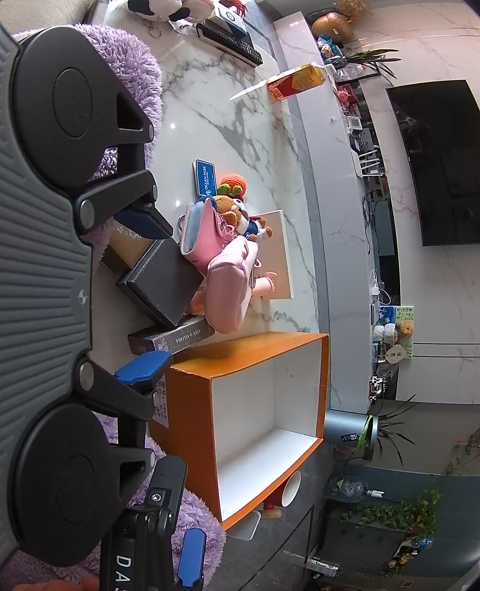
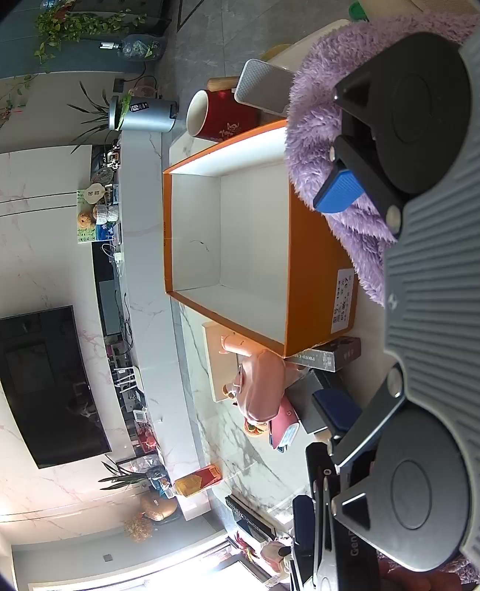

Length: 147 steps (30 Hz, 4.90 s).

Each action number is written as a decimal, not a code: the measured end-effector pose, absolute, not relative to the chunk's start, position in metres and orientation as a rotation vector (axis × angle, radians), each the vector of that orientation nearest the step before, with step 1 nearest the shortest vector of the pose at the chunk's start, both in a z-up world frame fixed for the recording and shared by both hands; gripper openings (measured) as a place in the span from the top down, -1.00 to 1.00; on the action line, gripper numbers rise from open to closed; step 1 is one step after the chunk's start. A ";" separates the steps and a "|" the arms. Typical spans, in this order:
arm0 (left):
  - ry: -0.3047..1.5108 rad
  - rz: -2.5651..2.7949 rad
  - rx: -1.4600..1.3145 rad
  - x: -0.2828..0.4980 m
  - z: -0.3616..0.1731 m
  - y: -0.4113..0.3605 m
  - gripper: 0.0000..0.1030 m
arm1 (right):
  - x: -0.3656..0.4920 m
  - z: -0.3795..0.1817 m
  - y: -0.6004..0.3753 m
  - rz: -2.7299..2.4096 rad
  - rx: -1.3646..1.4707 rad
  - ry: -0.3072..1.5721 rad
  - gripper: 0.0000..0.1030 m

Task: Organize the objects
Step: 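Move the left tool toward the pink handbag on the pile, then grasp the pink handbag with the left tool and lift it, then grasp the pink wallet with the right tool while the left tool holds the handbag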

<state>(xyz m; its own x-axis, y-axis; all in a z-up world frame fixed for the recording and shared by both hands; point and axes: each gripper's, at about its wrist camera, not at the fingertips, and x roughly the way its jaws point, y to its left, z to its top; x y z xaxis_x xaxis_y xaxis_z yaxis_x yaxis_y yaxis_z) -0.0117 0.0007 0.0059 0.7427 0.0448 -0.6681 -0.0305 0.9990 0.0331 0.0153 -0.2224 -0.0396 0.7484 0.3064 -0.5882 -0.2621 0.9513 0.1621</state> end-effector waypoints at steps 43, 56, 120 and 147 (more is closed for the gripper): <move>0.870 -0.071 -0.291 0.114 -0.002 0.097 -0.07 | 0.155 -0.038 -0.106 0.639 -0.275 0.766 0.63; 1.050 -0.043 -0.414 0.171 -0.048 0.106 -0.09 | 0.200 -0.067 -0.074 0.679 -0.365 0.845 0.69; 0.922 0.011 0.191 0.128 -0.043 0.140 0.50 | 0.247 -0.130 -0.044 0.439 0.301 1.295 0.85; 0.915 -0.030 0.324 0.132 -0.050 0.146 0.52 | 0.259 -0.132 -0.036 0.301 0.194 1.531 -0.19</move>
